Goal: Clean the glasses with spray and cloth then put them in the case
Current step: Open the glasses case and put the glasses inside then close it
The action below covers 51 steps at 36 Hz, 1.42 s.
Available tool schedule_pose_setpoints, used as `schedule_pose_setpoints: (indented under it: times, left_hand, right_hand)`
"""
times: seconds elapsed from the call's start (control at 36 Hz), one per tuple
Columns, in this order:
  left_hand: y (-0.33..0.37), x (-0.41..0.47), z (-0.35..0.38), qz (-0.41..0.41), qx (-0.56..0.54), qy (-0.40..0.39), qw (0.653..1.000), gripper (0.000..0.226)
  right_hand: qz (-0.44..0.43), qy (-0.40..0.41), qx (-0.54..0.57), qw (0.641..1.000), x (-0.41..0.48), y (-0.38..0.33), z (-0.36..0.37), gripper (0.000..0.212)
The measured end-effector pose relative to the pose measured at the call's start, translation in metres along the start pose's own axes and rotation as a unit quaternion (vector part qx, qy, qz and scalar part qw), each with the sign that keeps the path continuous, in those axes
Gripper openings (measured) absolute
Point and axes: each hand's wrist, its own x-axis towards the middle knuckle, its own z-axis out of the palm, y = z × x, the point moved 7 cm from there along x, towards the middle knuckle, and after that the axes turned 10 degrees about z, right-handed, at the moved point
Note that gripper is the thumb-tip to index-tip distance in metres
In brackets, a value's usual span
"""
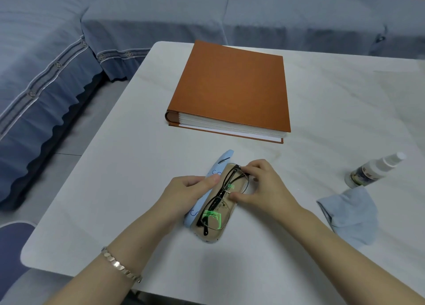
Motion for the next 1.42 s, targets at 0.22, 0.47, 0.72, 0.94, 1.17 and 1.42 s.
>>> schedule_pose_setpoints:
  times: [0.22,0.47,0.72,0.94,1.17,1.42]
  left_hand:
    - [-0.002,0.0,0.0,0.004,0.009,-0.002,1.0,0.029]
    - [-0.004,-0.001,0.0,0.007,0.016,0.023,1.0,0.03]
    - [0.032,-0.004,0.027,0.046,-0.021,0.0,0.999,0.065]
    - [0.045,-0.007,0.043,0.092,0.038,0.005,0.995,0.028]
    - [0.045,-0.012,0.048,0.115,0.115,0.027,0.986,0.039]
    - [0.048,-0.018,0.05,0.16,0.184,0.05,0.969,0.034]
  right_hand:
    - [0.003,0.001,0.009,1.0,0.005,-0.004,0.008,0.063]
    - [0.109,0.047,0.189,0.975,-0.011,0.023,-0.005,0.061]
    - [0.179,-0.213,0.643,0.714,-0.034,0.004,0.011,0.048]
    - [0.153,-0.206,0.709,0.657,-0.041,0.004,0.008,0.052]
    - [0.131,-0.203,0.736,0.632,-0.044,0.004,0.012,0.051]
    - [0.098,-0.163,0.747,0.637,-0.051,-0.013,0.006,0.046]
